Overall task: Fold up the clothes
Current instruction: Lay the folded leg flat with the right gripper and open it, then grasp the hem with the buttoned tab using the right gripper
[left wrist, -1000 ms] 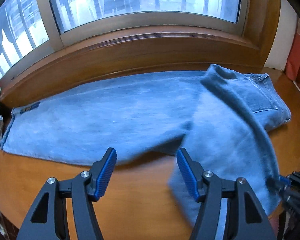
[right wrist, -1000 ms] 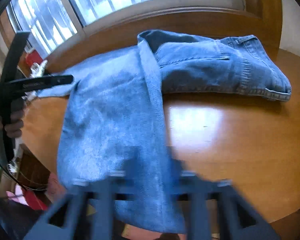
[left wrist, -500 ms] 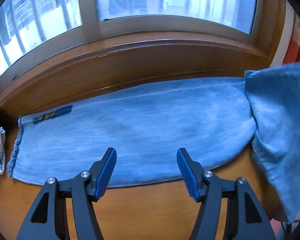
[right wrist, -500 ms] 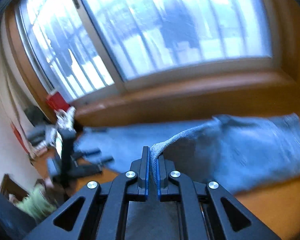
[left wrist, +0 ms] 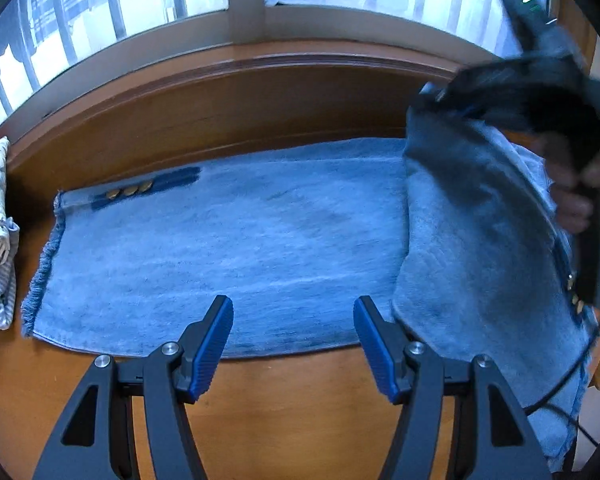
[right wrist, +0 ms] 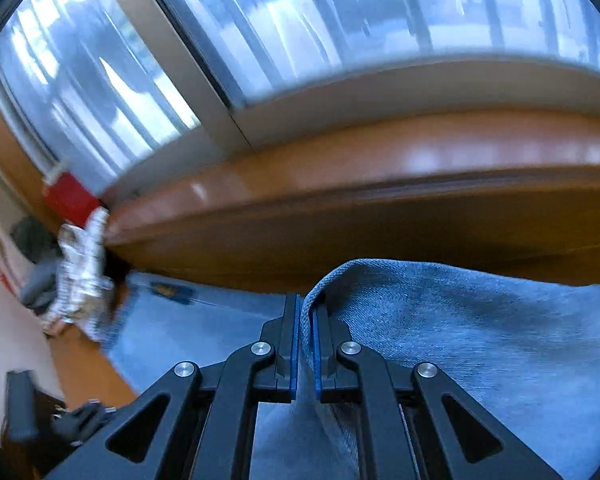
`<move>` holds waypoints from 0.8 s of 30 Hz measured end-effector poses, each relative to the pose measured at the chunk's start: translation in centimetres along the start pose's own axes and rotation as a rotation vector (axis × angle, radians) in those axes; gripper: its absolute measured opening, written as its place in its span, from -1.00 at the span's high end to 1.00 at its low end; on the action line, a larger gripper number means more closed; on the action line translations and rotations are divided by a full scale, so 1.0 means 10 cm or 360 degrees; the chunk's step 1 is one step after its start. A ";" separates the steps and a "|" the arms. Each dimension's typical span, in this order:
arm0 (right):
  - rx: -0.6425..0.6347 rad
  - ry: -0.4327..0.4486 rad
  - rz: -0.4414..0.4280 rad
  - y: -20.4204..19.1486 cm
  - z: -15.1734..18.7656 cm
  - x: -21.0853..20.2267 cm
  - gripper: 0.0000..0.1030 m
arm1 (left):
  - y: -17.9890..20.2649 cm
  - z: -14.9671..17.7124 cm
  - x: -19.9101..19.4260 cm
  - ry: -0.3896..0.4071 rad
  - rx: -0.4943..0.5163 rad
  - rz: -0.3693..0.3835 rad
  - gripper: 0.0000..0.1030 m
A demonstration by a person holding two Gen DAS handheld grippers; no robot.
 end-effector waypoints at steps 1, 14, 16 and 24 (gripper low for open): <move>0.0019 -0.0039 0.0026 0.03 0.01 0.13 0.75 | 0.00 -0.02 0.02 -0.0004 0.0004 0.0004 -0.17; 0.0262 0.0276 0.0019 0.79 0.90 -1.23 0.01 | 0.01 -0.41 0.31 -0.0023 0.0031 -0.0067 -0.17; 0.0465 0.0242 0.0191 1.37 1.20 -1.33 0.01 | -0.01 -0.43 0.37 -0.0045 -0.0010 -0.0076 -0.17; 0.0804 0.0114 0.0540 2.69 1.83 -1.42 0.54 | 0.12 -0.43 0.44 -0.0100 -0.0097 -0.0178 -0.18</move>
Point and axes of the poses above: each gripper's, at about its wrist camera, not at the fingertips, and x roughly the way its jaws point, y to its right, z to its underside, the point moved 7 cm from there along x, roughly the way its jaws point, and after that the axes turned 14 degrees about -y, right-handed, at the moved point
